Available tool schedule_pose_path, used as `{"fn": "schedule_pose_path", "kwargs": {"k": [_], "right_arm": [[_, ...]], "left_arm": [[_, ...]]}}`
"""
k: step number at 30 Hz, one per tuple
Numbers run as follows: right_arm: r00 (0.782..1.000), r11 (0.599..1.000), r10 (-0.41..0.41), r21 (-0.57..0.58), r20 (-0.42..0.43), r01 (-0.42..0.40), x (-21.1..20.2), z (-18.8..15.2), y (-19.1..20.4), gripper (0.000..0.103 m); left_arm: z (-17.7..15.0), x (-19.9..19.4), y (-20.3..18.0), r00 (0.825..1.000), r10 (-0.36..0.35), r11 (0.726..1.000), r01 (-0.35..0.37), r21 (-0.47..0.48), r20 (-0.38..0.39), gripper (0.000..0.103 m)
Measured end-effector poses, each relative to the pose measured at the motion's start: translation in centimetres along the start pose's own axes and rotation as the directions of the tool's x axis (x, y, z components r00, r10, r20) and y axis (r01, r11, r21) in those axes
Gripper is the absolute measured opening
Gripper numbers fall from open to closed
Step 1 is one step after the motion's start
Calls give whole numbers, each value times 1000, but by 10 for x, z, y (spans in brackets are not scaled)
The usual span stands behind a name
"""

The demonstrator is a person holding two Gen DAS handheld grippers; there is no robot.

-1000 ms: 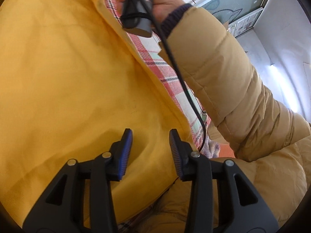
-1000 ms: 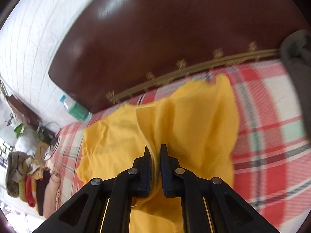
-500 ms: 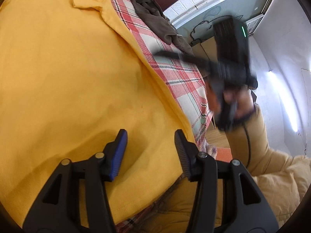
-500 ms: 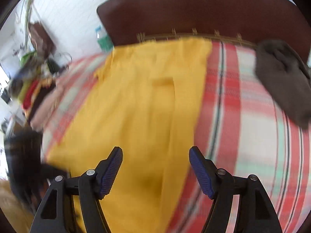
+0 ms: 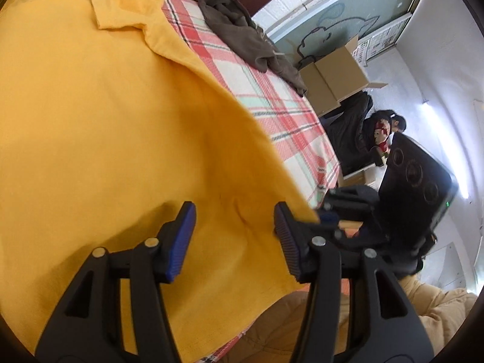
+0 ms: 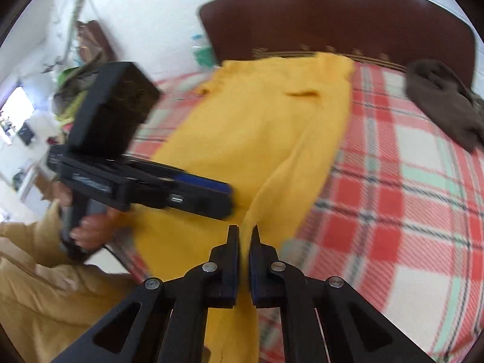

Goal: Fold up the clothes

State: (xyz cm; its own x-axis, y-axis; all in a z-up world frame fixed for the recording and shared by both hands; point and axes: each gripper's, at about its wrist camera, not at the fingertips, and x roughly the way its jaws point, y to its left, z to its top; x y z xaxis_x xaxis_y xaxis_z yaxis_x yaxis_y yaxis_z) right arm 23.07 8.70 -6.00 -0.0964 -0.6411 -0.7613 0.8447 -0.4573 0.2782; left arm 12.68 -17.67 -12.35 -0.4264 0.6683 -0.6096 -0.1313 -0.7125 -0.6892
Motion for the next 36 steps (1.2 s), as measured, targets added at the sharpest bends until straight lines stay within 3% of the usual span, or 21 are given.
{"fn": "schedule_pose_path", "kwargs": {"k": [5,7,9,10,13,16,17,18,19,21,23,24,28,32,36], "right_arm": [[994,997,79,16,-73,-78,50,13,16,11],[985,995,104,16,-138,-103,73,11,21,33],[981,995,94,-13,-167,-97,79,4,30,43],[981,994,102,-32,-164,-108,75,3,34,49],[977,984,150,-69,-152,-162,55,1,38,51],[985,982,156,-96,-73,-163,24,12,25,53],[988,985,145,-87,-43,-149,17,18,16,55],[993,989,114,-92,-38,-117,16,25,8,68],[996,992,79,-96,-31,-81,15,32,-1,72],[999,995,-38,-90,10,39,20,50,-17,71],[1000,997,-24,-69,17,25,27,70,-32,70],[997,995,-68,-74,25,69,34,80,-37,70],[975,969,-220,-103,40,223,68,123,-54,70],[936,926,-349,-137,44,352,108,166,-73,70],[905,894,-425,-152,15,422,143,211,-100,70]], "left_arm": [[12,-11,25,999,-9,996,12,-87,37,62],[15,-11,34,999,13,994,-9,-112,34,62],[16,-9,37,999,23,993,-20,-118,24,62],[16,-8,38,999,28,993,-25,-117,20,62],[12,-6,32,999,47,995,-46,-88,4,62],[2,-5,26,998,58,996,-58,-69,0,62],[-1,-5,25,998,62,996,-61,-70,4,62],[-5,-6,26,998,60,995,-60,-77,3,64],[-8,-6,28,999,51,995,-52,-84,-8,65],[-17,-7,32,999,36,995,-39,-94,-31,65],[-25,-9,32,999,38,995,-40,-92,-28,65],[-28,-10,31,999,37,995,-39,-87,-28,65],[-34,-9,22,996,82,996,-83,-40,-28,65],[-35,-6,15,993,112,994,-112,3,-38,65],[-36,-5,15,992,116,993,-115,15,-46,65]]}}
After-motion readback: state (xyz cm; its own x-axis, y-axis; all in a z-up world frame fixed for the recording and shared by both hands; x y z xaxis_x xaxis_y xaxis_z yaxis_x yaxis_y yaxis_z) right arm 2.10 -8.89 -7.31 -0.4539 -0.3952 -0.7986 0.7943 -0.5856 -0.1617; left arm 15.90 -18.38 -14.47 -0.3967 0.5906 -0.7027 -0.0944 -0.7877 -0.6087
